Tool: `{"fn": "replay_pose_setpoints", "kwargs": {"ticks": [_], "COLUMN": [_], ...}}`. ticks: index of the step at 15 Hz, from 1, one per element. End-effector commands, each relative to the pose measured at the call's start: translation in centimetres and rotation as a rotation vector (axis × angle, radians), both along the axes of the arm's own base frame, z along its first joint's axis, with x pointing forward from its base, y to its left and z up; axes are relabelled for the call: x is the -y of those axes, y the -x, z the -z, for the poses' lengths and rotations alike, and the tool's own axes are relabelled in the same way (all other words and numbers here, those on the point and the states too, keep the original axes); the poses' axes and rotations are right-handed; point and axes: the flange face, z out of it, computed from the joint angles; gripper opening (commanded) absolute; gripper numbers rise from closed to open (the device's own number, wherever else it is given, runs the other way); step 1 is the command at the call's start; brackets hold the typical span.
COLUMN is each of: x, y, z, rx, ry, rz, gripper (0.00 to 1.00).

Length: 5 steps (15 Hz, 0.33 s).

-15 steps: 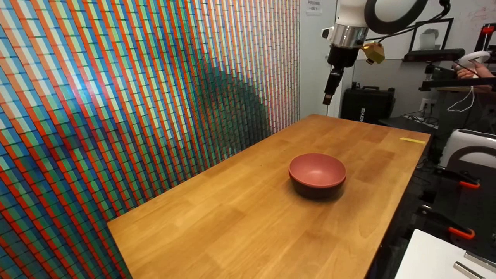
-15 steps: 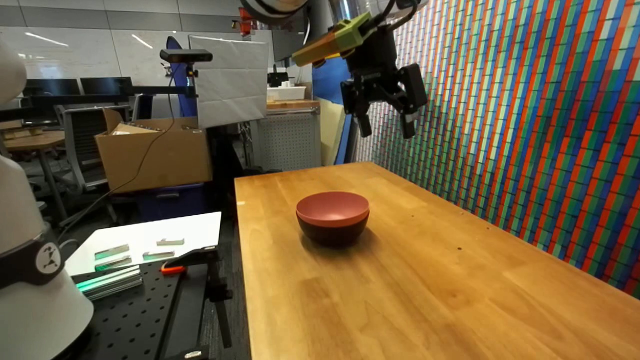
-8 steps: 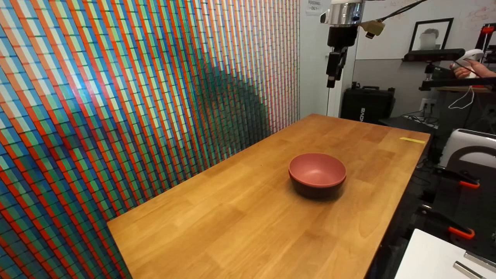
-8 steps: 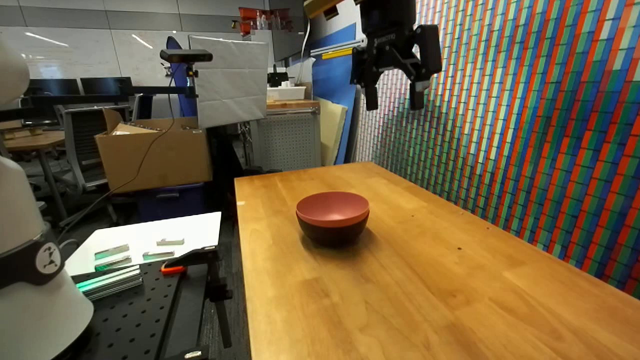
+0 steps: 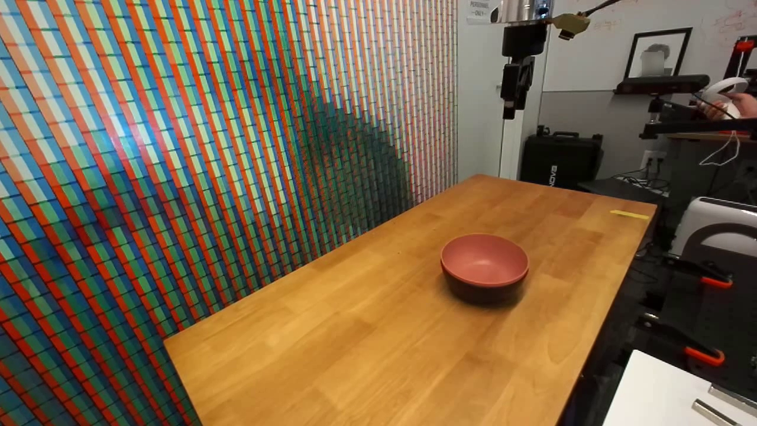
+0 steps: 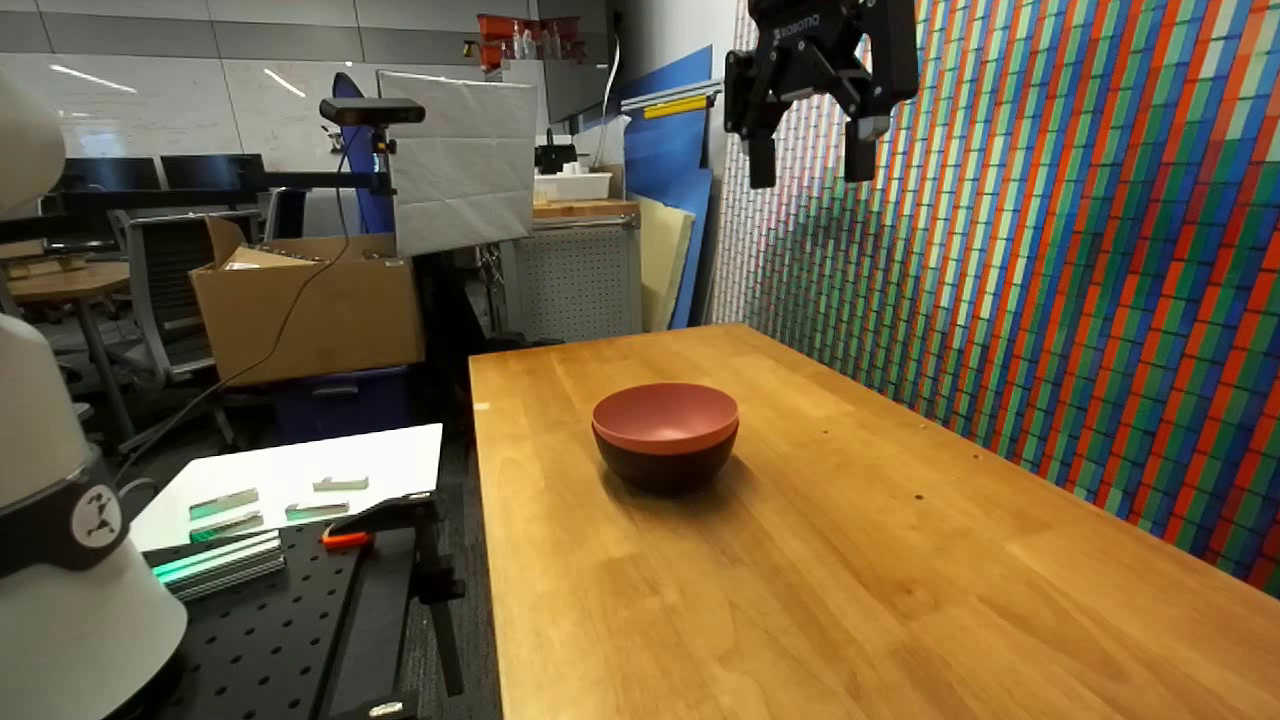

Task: Move the light red bowl and put it on the black bowl

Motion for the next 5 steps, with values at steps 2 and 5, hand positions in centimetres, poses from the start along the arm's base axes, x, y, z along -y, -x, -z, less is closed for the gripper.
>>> {"fn": "replay_pose_setpoints", "kwargs": {"ticks": [2, 5], "x": [0.0, 0.0], "y": [-0.05, -0.04], "z": [-0.05, 0.0], "rx": [-0.004, -0.007], "ry": [0.0, 0.0], "rz": [0.0, 0.0], "gripper": [1.0, 1.0]}}
